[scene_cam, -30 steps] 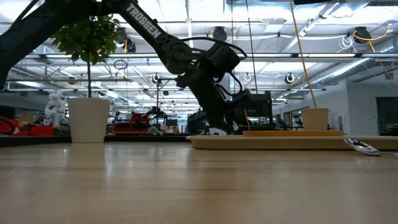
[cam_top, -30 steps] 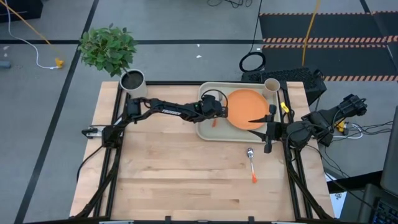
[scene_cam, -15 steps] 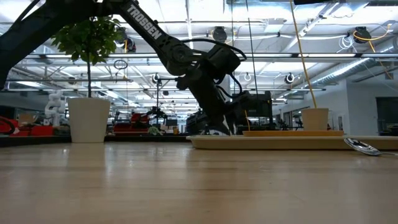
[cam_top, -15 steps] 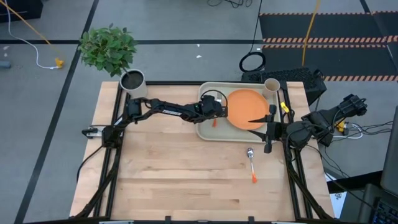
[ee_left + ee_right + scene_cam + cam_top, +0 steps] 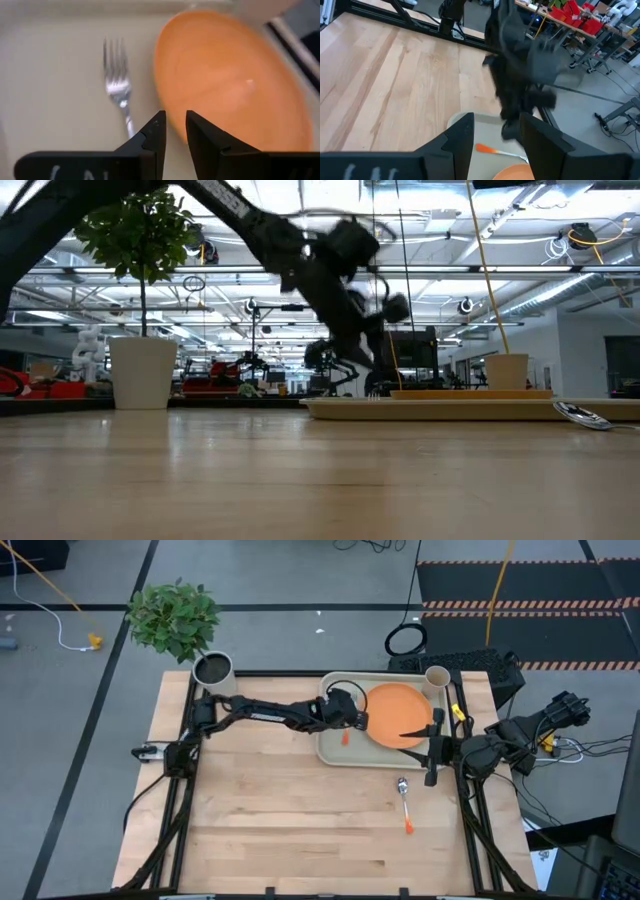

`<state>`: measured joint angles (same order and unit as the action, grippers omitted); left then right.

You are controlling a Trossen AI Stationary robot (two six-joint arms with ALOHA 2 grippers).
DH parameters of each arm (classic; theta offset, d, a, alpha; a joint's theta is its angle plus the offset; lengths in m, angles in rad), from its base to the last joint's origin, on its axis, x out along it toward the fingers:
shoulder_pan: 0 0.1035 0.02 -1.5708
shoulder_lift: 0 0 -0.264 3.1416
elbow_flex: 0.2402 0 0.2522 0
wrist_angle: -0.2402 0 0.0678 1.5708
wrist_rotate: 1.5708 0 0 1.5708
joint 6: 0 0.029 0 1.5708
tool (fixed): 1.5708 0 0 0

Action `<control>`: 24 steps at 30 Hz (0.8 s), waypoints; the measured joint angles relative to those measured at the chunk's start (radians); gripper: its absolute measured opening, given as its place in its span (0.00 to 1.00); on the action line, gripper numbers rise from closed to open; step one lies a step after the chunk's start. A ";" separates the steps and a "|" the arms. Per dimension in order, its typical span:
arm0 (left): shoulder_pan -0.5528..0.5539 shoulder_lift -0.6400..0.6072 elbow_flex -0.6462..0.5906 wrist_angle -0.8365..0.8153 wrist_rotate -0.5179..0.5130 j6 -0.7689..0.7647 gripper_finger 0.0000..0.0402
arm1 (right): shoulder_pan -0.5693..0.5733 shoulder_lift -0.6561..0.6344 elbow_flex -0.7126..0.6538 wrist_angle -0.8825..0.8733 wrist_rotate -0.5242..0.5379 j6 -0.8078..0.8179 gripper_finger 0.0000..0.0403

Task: Pick and place plate/cup/fork/spoon on tray
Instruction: Put the orange fork to the left of the orange plate on the gray tray

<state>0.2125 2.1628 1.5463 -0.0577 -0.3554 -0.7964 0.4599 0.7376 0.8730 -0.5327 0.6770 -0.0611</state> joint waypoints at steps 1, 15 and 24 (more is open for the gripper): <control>-0.003 -0.024 0.000 -0.016 0.002 0.034 0.19 | 0.000 0.000 0.000 -0.006 -0.001 0.010 0.38; -0.048 -0.169 0.001 -0.413 0.245 0.858 0.19 | 0.000 0.030 0.000 -0.063 -0.001 0.275 0.38; -0.049 -0.100 0.001 -0.423 0.217 0.997 0.19 | -0.024 0.163 -0.087 0.132 -0.001 0.356 0.38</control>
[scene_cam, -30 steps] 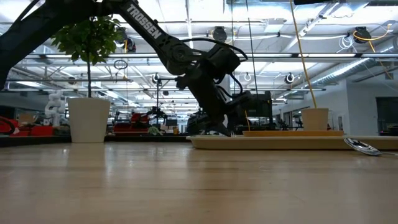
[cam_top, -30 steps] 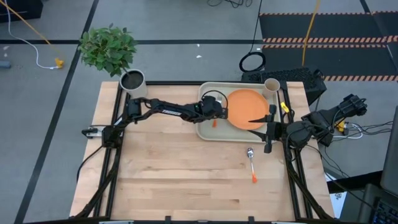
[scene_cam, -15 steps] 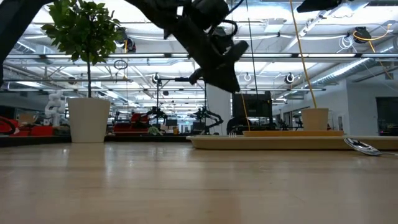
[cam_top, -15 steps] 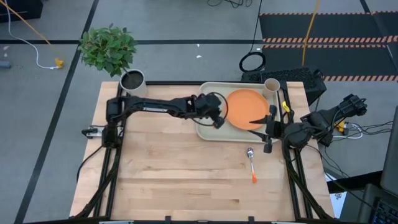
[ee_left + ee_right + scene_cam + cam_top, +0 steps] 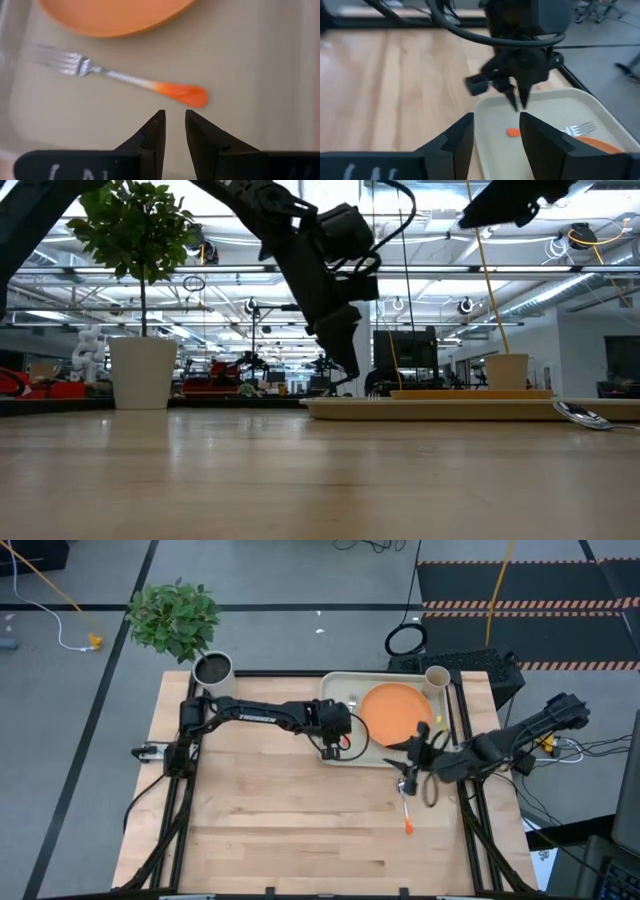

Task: Pick and place plate/cup/fork/spoon on tray
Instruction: Put the orange fork to the left of the orange plate on the gray tray

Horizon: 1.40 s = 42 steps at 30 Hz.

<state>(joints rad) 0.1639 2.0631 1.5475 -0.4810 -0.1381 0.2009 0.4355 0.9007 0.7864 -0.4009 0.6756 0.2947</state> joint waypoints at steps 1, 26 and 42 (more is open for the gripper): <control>-0.004 0.002 0.000 0.002 0.002 0.003 0.19 | -0.010 0.024 -0.005 0.014 0.000 -0.005 0.38; -0.059 -0.514 -0.413 0.096 -0.158 -0.171 0.19 | -0.571 0.648 -0.199 0.853 -0.547 -0.231 0.23; -0.159 -0.574 -0.571 0.151 -0.147 -0.291 0.19 | -0.671 0.884 -0.043 0.768 -0.677 -0.338 0.01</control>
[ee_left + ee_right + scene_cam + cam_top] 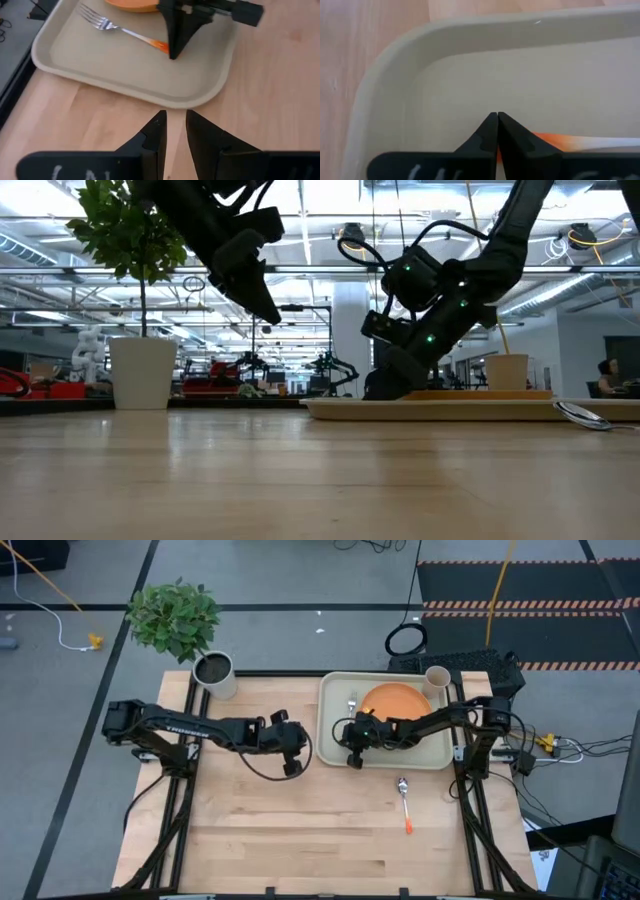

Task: Pick and place plate/cup/fork/spoon on tray
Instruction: Put the orange fork to the left of the orange plate on the gray tray

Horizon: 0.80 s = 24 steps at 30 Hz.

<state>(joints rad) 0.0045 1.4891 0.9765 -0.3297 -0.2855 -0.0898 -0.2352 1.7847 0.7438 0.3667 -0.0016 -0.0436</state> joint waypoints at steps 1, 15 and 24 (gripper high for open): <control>-0.007 0.000 -0.001 0.001 0.000 0.000 0.19 | 0.000 0.000 0.001 -0.007 0.001 -0.003 0.01; -0.021 0.000 -0.001 0.048 -0.001 0.029 0.19 | -0.001 -0.042 -0.002 -0.079 0.005 0.004 0.00; -0.020 0.000 -0.001 0.088 -0.001 0.053 0.19 | 0.001 -0.068 -0.002 -0.087 0.005 0.006 0.00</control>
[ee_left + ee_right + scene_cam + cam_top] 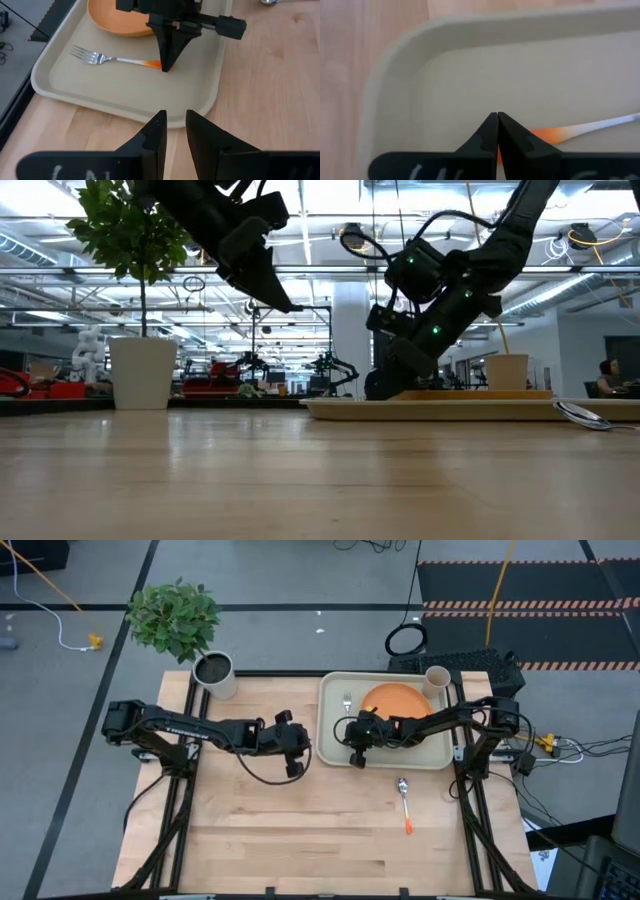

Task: Pick and place plate/cup/fork/spoon on tray
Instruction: Put the orange fork to the left of the orange plate on the gray tray, then put the orange spoon to the left of the orange fork on the gray tray

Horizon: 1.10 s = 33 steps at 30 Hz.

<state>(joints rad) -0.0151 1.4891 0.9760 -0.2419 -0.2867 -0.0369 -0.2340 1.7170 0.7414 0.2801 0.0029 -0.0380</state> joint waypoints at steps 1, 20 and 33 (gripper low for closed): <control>0.000 0.000 0.000 0.007 0.000 0.002 0.19 | 0.000 -0.011 0.000 -0.001 0.000 0.007 0.00; 0.000 0.000 0.000 0.011 0.000 0.007 0.19 | 0.381 -0.467 0.000 -0.690 0.346 0.610 0.00; 0.000 0.000 0.000 0.128 0.000 0.030 0.19 | 0.737 -0.456 0.000 -0.909 0.250 1.365 0.11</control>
<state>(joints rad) -0.0147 1.4891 0.9764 -0.1140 -0.2867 -0.0071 0.5027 1.2612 0.7414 -0.6292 0.2530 1.3274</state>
